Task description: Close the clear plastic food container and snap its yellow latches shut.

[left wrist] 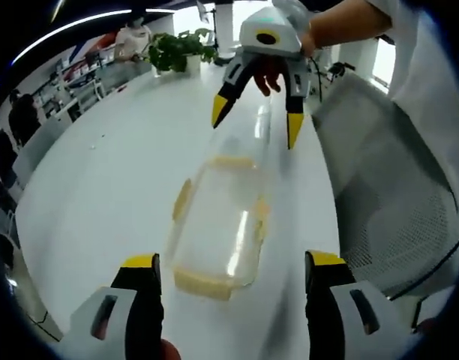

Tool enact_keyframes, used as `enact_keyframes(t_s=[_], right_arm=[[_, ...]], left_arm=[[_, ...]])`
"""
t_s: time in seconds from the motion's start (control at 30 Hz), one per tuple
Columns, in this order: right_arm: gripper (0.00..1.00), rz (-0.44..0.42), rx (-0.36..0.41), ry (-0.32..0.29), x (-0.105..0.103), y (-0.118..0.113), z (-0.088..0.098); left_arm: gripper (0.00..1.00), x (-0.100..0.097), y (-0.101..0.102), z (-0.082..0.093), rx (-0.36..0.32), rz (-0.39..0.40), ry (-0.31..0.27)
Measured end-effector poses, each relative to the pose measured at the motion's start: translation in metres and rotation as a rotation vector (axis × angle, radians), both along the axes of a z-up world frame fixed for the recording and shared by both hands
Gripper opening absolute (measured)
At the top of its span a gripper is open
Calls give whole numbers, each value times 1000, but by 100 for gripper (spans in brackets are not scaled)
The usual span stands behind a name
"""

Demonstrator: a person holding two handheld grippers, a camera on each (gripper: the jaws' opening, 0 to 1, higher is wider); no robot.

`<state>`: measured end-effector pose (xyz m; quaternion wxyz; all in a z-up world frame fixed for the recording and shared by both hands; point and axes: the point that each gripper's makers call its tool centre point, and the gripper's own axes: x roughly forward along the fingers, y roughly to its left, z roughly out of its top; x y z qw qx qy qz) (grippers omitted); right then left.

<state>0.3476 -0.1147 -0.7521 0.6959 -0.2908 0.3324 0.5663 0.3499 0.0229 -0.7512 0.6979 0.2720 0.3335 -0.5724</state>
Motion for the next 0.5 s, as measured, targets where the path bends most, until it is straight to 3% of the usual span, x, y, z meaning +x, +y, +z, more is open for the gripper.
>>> enact_keyframes(t_s=[0.2,0.33,0.43,0.5], right_arm=[[55,14,-3,31,5,2,-4],[54,24,-29,17,12,2,-9],[53,45,-41,20,13,3,-12],[52,62,-61,14,15,2,-15]], left_arm=[[72,7,7,-6,15,0,8],[71,10,11,-11,31,-11,11],[63,10,12,-14,27,-36,23],[65,12,13,-17,41,-33,25]])
